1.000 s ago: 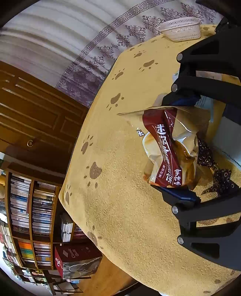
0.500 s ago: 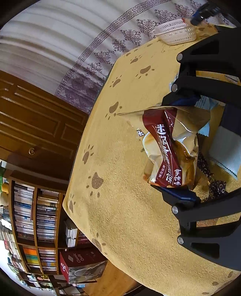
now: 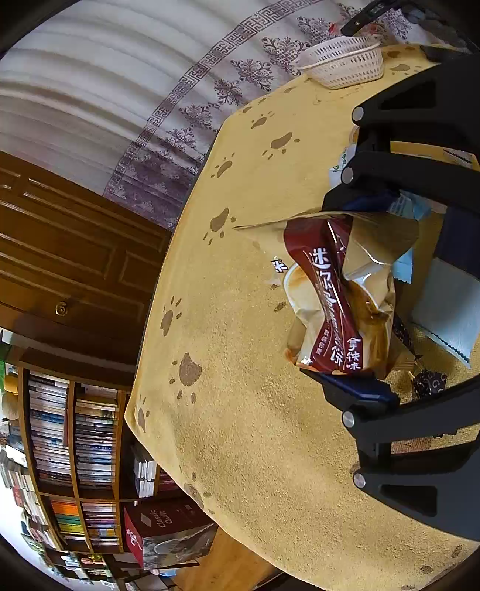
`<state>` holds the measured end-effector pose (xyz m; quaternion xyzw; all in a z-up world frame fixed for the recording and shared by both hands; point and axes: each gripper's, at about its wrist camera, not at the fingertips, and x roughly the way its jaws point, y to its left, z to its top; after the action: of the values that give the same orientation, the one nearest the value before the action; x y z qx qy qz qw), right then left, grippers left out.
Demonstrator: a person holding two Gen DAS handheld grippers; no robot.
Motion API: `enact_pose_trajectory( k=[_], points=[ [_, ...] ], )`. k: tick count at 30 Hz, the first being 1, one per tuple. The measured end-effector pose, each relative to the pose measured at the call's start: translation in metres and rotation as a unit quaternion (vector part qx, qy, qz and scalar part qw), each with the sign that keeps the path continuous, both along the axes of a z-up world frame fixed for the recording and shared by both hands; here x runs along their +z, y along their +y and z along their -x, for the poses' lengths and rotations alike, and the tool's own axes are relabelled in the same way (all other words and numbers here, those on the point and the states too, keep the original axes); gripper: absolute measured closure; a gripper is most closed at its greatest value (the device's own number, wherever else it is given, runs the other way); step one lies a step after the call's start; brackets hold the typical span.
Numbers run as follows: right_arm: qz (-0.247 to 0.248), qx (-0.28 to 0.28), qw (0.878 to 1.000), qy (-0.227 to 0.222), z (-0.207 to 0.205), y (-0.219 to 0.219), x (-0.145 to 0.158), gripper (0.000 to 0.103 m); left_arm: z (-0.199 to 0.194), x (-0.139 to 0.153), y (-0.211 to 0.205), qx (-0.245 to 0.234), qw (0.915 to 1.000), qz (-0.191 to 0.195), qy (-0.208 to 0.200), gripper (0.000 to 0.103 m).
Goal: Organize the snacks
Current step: 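Carry the cake packet over the white basket and open the right gripper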
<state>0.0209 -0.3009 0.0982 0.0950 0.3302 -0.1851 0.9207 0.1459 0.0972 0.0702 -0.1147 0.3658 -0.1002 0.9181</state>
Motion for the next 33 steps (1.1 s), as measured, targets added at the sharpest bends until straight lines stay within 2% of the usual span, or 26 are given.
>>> enact_pose_trajectory(
  k=[10, 20, 23, 26, 30, 33],
  points=[
    [-0.015, -0.018, 0.998, 0.061, -0.031, -0.04, -0.041, 0.061, -0.001, -0.003, -0.003, 0.0, 1.0, -0.006, 0.002, 0.034],
    [-0.003, 0.001, 0.997, 0.072, -0.016, -0.028, -0.037, 0.056, -0.002, -0.009, -0.01, -0.001, 0.9998, -0.021, 0.004, 0.034],
    [-0.008, 0.006, 0.998, 0.059, -0.005, -0.026, -0.031, 0.056, 0.0, -0.008, -0.013, -0.004, 0.9997, -0.026, 0.001, 0.034],
    [-0.012, 0.007, 0.999, 0.028, 0.011, -0.025, -0.02, 0.056, 0.001, -0.007, -0.016, -0.008, 0.9995, -0.031, -0.003, 0.034],
    [-0.012, 0.01, 1.0, -0.011, 0.029, -0.02, -0.006, 0.049, 0.003, -0.004, -0.023, -0.016, 0.9995, -0.028, -0.002, 0.034],
    [-0.01, 0.013, 0.999, -0.034, 0.044, -0.013, -0.001, 0.048, 0.01, 0.0, -0.03, -0.023, 0.9995, -0.023, -0.003, 0.034]
  ],
)
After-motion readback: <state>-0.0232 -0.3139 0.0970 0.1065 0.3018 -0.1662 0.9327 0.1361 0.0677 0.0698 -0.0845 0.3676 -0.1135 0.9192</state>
